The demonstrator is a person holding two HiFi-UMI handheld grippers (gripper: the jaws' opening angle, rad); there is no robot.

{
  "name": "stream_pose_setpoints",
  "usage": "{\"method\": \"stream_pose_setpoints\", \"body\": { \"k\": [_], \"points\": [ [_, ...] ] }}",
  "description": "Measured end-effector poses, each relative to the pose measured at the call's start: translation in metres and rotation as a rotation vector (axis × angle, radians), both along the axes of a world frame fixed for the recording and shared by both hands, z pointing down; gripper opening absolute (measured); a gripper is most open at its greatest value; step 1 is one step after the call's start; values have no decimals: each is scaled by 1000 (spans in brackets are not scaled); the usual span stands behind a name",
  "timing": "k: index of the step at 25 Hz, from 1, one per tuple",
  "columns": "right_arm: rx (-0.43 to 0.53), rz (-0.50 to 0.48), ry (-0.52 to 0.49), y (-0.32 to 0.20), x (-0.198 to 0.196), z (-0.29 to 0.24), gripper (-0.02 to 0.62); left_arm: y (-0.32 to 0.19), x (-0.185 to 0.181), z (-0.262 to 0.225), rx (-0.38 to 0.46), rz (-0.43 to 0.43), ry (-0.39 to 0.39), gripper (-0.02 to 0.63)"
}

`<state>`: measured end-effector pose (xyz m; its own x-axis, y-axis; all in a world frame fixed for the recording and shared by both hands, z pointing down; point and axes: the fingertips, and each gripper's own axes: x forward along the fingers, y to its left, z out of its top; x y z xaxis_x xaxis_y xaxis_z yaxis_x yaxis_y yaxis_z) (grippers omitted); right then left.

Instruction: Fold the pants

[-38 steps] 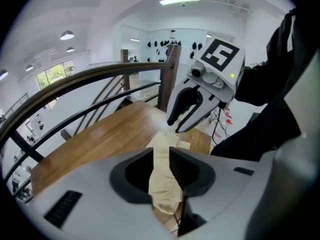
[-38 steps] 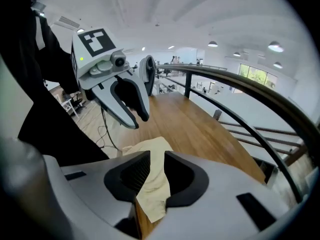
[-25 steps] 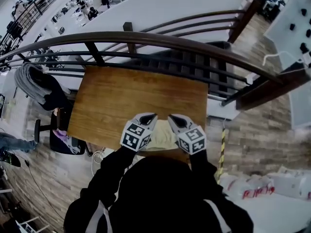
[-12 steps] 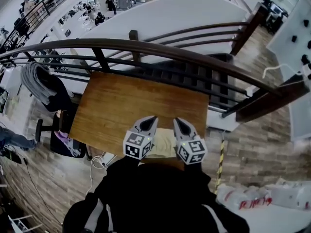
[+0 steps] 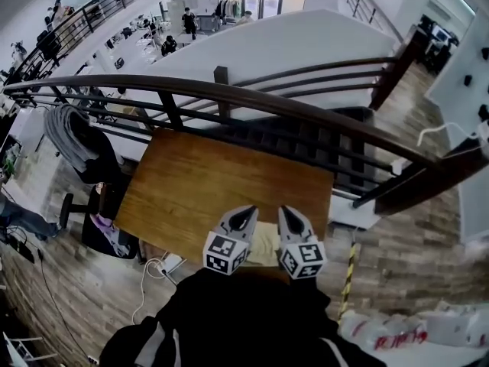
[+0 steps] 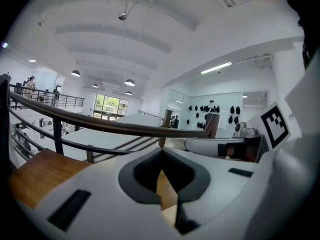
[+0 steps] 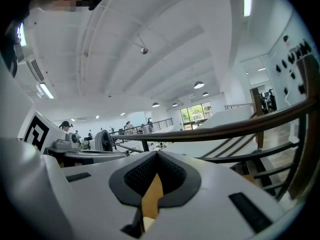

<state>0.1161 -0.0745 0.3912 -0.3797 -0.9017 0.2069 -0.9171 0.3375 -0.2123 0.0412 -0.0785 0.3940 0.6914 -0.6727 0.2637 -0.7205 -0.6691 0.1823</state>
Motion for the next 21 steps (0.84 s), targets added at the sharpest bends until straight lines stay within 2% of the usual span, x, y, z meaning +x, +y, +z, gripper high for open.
{"method": "stream_pose_setpoints", "body": {
  "k": [12, 16, 21],
  "points": [
    [10, -18, 11, -11, -3, -4, 3, -6, -13, -1, -10, -24, 9, 3],
    [0, -33, 12, -3, -12, 3, 3, -2, -18, -1, -1, -35, 9, 2],
    [-25, -14, 20, 11, -4, 11, 3, 6, -15, -3, 34, -29, 3, 3]
  ]
}}
